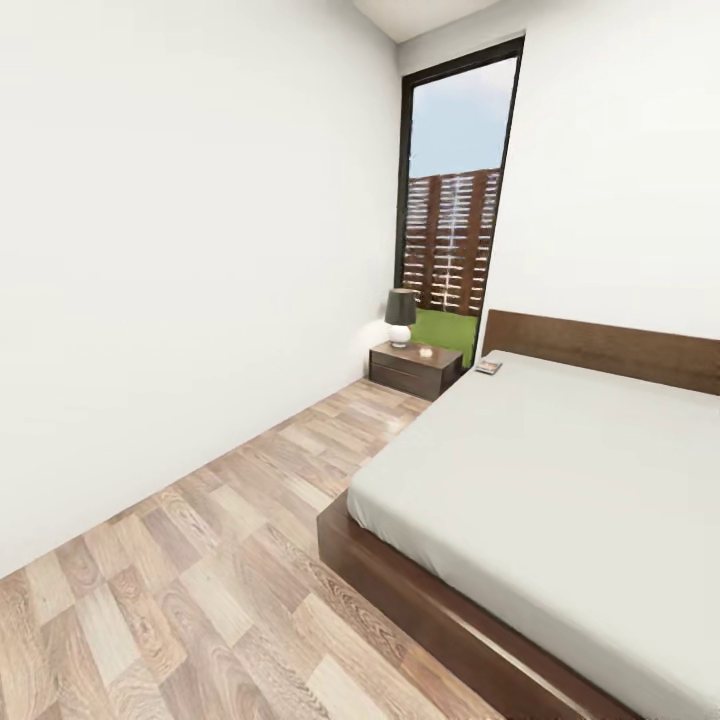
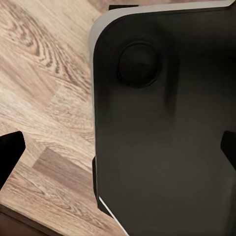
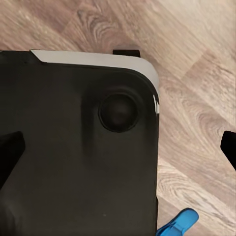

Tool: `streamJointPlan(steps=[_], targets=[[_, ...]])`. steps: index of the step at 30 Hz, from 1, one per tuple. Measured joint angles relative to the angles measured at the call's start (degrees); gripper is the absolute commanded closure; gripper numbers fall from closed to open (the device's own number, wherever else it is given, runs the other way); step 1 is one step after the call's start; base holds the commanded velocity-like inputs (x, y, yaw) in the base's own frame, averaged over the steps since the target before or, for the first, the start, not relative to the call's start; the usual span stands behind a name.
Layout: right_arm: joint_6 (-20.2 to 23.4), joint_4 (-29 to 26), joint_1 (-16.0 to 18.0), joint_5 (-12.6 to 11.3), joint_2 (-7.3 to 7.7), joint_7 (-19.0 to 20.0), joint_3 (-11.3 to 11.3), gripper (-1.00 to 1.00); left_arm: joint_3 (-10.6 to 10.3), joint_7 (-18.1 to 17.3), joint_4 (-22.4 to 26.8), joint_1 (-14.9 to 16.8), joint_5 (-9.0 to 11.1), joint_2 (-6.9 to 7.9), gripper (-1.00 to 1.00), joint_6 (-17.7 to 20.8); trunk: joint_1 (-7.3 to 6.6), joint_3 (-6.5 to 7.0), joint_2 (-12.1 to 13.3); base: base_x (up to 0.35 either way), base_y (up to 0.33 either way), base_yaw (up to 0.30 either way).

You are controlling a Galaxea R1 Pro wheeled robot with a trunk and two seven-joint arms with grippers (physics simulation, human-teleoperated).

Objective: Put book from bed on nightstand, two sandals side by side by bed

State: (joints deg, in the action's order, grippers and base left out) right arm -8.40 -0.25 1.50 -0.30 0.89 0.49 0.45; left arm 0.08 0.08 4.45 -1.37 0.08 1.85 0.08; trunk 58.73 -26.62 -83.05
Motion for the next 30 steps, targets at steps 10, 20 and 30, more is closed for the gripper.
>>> streamJointPlan(steps=[10, 20, 30], targets=[[0.21, 0.09, -0.02, -0.32, 0.23, 0.08, -0.29, -1.0, 0.0, 0.0, -0.01, 0.01, 0.0, 0.0, -1.0, 0.0, 0.0, 0.0, 0.0, 0.0, 0.0, -0.187], [1.06, 0.14, 0.0, -0.34, 0.25, 0.17, -0.32, -1.0, 0.0, 0.0, -0.01, 0.01, 0.0, 0.01, -1.0, 0.0, 0.0, -0.07, 0.0, 0.0, 0.0, -0.269], [1.91, 0.15, -0.02, -0.34, 0.25, -0.26, -0.37, -1.0, 0.0, 0.0, -0.01, 0.01, 0.0, 0.01, -1.0, 0.0, 0.0, -0.43, 0.0, 0.0, 0.0, -0.242]])
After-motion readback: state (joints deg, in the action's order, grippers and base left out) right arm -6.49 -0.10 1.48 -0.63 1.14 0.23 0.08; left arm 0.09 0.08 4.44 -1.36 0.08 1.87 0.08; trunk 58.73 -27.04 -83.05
